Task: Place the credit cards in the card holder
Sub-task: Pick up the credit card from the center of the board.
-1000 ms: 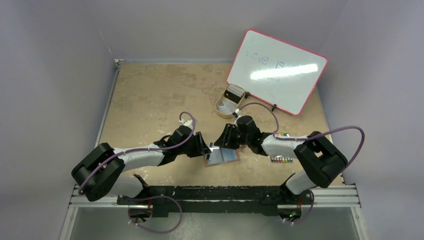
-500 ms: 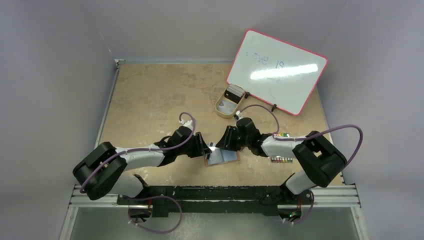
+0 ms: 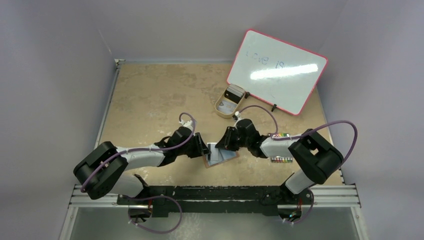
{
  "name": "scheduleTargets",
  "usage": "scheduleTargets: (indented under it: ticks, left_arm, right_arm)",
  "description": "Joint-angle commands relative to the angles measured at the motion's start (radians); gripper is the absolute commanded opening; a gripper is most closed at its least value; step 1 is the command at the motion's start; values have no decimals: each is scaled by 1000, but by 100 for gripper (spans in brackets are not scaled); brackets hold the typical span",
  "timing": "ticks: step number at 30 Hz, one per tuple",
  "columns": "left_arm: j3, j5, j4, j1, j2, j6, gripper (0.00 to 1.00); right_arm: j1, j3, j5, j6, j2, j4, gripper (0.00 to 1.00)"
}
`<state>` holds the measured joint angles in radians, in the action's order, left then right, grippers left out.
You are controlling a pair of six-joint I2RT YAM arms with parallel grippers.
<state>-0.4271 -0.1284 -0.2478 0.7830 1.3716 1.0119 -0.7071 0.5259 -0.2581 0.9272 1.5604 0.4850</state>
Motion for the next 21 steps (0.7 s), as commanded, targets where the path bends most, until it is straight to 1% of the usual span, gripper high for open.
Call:
scheduleTargets:
  ticks: [1, 7, 15, 21]
  left_arm:
    - [16, -16, -89, -5, -8, 27, 29]
    - [29, -19, -127, -5, -43, 68, 27]
    - [40, -18, -146, -5, -65, 94, 17]
    - [61, -29, -192, -5, -108, 133, 18]
  right_arm:
    - [-15, -15, -61, 19, -8, 66, 21]
    - [-15, -24, -67, 28, -8, 75, 21]
    - [-17, -42, -69, 39, -33, 90, 20]
    - [-17, -57, -125, 46, -70, 148, 11]
